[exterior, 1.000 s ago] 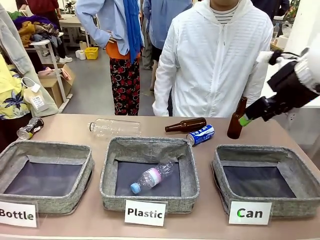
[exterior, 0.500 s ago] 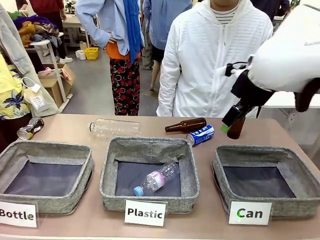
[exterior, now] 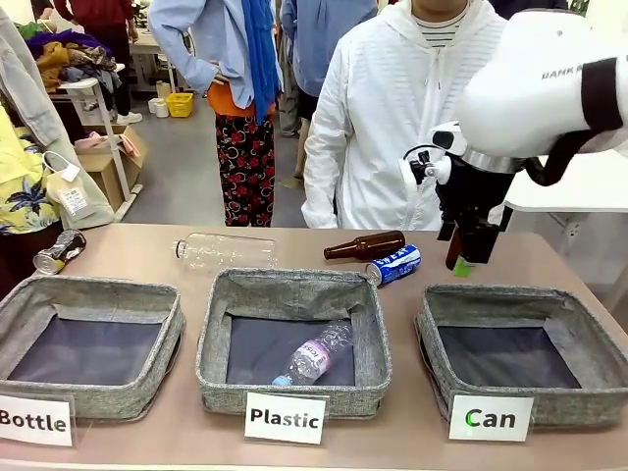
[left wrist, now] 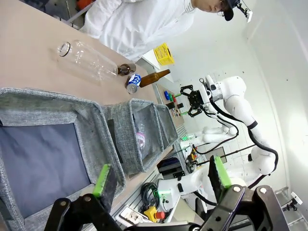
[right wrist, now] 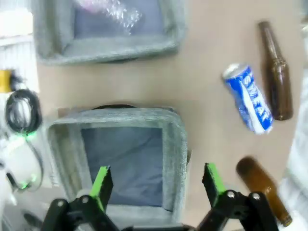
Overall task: Sort the can waste into the basket.
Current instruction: Pick up the can waste from the table and place it in the right Fabric basket.
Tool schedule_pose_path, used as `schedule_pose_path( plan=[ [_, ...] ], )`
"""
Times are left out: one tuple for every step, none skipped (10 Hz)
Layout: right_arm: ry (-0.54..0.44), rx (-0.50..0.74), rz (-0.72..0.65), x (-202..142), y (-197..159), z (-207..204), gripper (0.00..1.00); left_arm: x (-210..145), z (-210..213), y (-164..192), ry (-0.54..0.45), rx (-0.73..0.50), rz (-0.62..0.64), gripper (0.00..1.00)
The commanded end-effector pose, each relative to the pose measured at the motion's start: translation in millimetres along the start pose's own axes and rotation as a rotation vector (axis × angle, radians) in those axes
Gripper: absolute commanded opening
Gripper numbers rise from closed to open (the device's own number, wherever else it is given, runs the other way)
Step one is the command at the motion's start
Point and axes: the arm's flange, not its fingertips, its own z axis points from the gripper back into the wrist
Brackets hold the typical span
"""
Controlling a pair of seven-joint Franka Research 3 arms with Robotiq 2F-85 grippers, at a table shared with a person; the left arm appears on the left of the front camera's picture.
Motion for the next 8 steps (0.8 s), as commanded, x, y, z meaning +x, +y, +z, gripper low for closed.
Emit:
schedule_pose_path(
  plan=[
    [0.002,0.23,0.511,-24,-7,9,1.0,0,0,-1,-0.013,-0.02,-0.022,1.0],
    [-0.022,0.229,0.574,-26,-2,8,1.0,0,0,-1,-0.013,-0.02,-0.022,1.0],
    [-0.148,0.087,0.103,-19,15,15,1.0,0,0,-1,-0.013,-0.02,-0.022,1.0],
    [-0.032,0.115,0.307,-14,5,0,1.0,0,0,-1,-0.013,-0.02,-0.022,1.0],
    [-0.075,0.122,0.293,-18,7,5,1.0,0,0,-1,-0.013,-0.02,-0.022,1.0],
    [-0.162,0.018,0.281,-19,0,8,1.0,0,0,-1,-0.013,-0.02,-0.022,1.0],
    [-0.284,0.046,0.368,-15,-34,2,1.0,0,0,-1,-0.013,-0.02,-0.022,1.0],
    [-0.3,-0.031,0.312,-12,-65,-5,1.0,0,0,-1,-0.013,-0.02,-0.022,1.0]
  ],
)
